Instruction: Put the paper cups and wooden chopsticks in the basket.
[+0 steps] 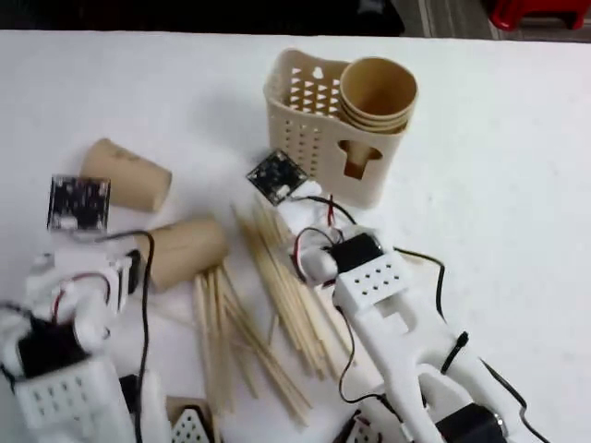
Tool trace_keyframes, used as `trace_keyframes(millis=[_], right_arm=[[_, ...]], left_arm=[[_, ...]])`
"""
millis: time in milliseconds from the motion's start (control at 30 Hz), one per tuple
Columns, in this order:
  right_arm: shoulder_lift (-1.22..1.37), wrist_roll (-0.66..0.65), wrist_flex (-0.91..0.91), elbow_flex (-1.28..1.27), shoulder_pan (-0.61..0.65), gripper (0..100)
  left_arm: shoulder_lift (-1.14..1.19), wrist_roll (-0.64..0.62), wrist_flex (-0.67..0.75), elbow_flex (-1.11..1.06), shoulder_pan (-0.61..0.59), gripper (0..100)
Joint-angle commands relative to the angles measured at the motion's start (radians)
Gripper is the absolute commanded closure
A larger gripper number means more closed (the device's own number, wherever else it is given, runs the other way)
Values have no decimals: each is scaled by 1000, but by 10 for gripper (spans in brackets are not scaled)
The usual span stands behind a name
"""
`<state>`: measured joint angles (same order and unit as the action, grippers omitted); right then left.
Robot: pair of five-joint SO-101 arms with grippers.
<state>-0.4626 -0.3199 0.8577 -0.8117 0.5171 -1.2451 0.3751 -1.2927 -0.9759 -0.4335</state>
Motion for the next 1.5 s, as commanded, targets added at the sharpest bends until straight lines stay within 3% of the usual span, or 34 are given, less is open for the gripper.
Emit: trace_keyframes(millis=[0,200,533,667,933,1100,1333,1467], right_arm=[[-28,-3,-15,3,-12,981],[-27,-5,-15,3,-12,981],[-27,-5,-15,2,-12,981],[-27,-5,-15,2,-12,981],[-27,-5,-15,2,-13,981],[-27,-5,-15,2,-13,981],[-27,-5,-15,2,-13,981],[-28,-5,-15,3,-38,981]], left_arm=[[260,-69,-5,114,42,659],[421,-72,9,180,73,623],[437,328,89,310,-125,623],[438,505,110,287,-143,624],[438,824,301,109,-111,659],[438,887,423,2,-73,657],[437,882,523,-124,47,660],[429,760,554,-147,120,657]])
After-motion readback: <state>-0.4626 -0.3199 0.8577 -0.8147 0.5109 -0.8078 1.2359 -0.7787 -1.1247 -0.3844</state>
